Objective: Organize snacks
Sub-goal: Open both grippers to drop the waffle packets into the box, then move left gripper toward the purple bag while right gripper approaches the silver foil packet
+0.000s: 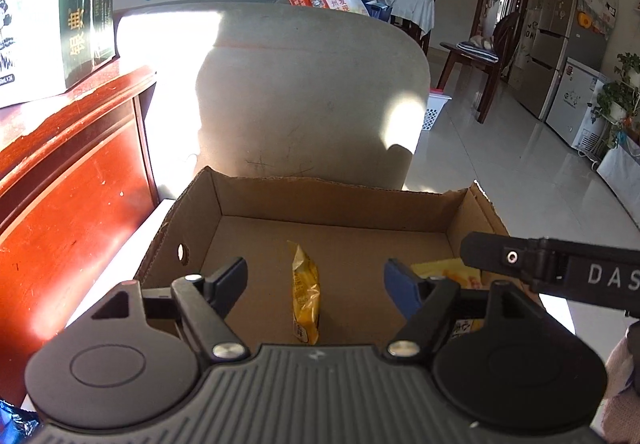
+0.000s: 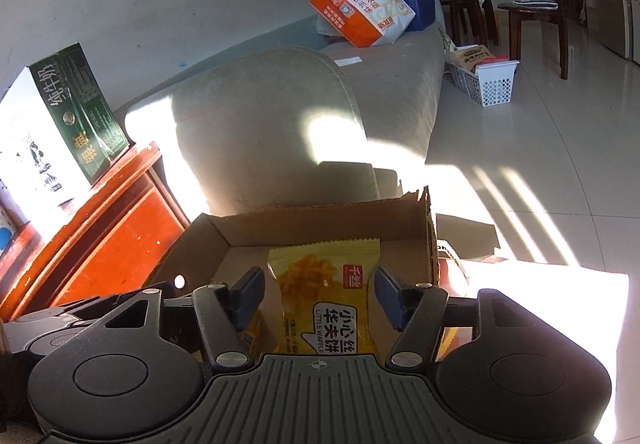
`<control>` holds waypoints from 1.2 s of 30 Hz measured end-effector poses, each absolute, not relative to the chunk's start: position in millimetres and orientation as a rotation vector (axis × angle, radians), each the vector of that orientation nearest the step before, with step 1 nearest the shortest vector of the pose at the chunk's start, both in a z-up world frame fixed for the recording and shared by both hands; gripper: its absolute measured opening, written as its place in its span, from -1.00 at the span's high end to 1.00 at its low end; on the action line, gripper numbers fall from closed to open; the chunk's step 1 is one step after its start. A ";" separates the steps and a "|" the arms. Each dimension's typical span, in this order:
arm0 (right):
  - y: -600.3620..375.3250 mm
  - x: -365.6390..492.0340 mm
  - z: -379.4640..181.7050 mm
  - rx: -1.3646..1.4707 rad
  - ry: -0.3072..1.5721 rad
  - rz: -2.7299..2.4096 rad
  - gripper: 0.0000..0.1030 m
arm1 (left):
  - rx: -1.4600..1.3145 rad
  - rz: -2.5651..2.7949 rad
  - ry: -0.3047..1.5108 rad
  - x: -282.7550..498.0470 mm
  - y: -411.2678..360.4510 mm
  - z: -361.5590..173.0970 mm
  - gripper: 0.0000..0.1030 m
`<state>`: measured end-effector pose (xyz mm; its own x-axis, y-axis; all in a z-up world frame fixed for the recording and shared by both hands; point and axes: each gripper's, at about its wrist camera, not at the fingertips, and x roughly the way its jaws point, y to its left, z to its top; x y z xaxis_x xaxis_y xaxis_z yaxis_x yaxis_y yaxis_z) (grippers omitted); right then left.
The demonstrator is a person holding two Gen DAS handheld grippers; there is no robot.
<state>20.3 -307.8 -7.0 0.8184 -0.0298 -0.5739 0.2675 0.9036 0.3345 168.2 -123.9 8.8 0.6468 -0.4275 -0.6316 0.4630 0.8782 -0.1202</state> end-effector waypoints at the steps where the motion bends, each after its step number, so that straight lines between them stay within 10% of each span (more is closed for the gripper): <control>1: -309.5 18.7 -6.8 0.433 0.593 -0.156 -0.52 | 0.048 -0.506 0.719 167.3 -121.1 10.5 -0.54; 36: -285.3 -34.7 -56.1 0.602 1.062 -0.052 -0.59 | 0.192 -0.438 0.950 87.8 1.4 -13.6 -0.68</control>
